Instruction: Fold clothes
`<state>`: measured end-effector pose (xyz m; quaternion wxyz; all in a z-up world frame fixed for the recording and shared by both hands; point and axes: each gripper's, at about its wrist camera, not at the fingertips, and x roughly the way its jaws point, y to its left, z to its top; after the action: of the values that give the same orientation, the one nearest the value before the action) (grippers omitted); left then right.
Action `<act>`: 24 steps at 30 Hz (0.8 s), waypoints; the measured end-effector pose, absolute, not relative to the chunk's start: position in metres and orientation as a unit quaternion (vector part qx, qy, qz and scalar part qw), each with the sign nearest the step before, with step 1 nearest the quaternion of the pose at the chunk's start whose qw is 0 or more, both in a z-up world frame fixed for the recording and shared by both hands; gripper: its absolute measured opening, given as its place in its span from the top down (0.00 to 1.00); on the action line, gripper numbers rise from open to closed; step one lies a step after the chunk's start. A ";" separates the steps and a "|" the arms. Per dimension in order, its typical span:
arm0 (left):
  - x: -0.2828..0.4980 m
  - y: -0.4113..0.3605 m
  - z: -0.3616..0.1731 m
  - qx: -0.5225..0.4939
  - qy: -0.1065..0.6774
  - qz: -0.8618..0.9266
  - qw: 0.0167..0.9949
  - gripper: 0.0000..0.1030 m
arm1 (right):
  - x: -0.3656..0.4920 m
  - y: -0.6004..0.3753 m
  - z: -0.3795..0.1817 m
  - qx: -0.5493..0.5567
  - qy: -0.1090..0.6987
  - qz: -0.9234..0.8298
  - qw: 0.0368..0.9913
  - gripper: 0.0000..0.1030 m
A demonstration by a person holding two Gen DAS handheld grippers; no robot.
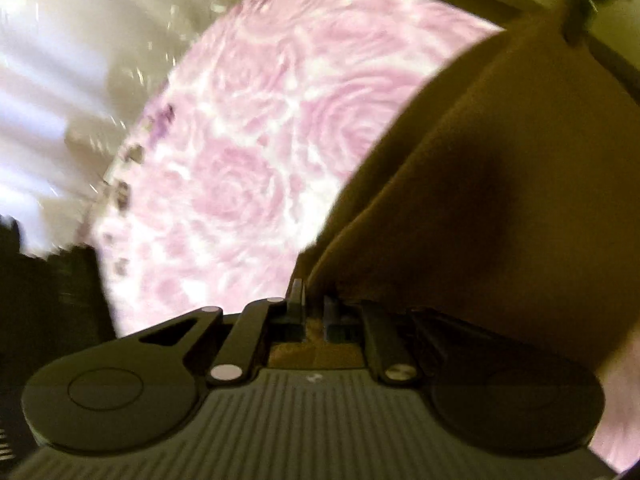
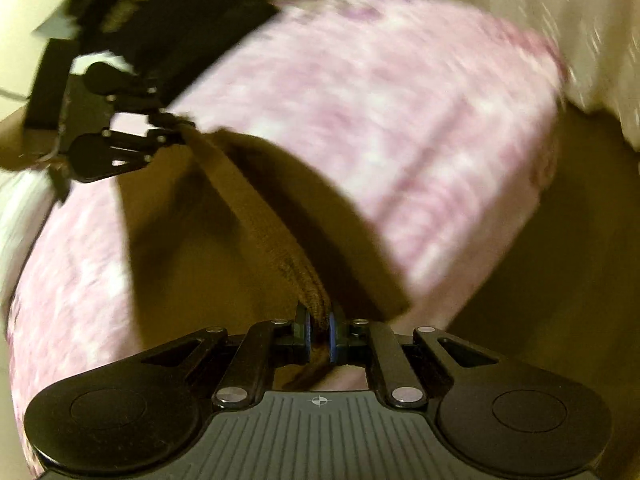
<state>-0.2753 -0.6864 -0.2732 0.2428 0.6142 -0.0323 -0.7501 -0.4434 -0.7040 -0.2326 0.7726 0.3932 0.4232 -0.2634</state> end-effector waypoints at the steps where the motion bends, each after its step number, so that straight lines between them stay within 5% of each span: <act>1: -0.276 -0.691 -0.280 0.613 -0.021 -0.750 0.247 0.94 | -0.449 -0.714 -0.242 0.402 0.425 -0.264 0.767 0.94; 13: -0.273 -0.714 -0.279 0.580 0.061 -0.764 0.275 0.95 | -0.460 -0.722 -0.236 0.410 0.419 -0.284 0.759 0.94; 19: -0.263 -0.711 -0.274 0.573 0.064 -0.752 0.319 0.66 | -0.456 -0.721 -0.241 0.366 0.447 -0.280 0.767 0.92; 22: -0.244 -0.703 -0.255 0.551 0.105 -0.749 0.354 0.64 | -0.460 -0.717 -0.234 0.329 0.459 -0.306 0.766 0.61; 24: -0.229 -0.691 -0.241 0.527 0.146 -0.743 0.386 0.62 | -0.463 -0.717 -0.226 0.312 0.457 -0.319 0.770 0.59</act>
<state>-0.2285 -0.6910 -0.2410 0.3861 0.5268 0.1464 -0.7430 -0.4631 -0.7165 -0.2265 0.7696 0.3122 0.4569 -0.3187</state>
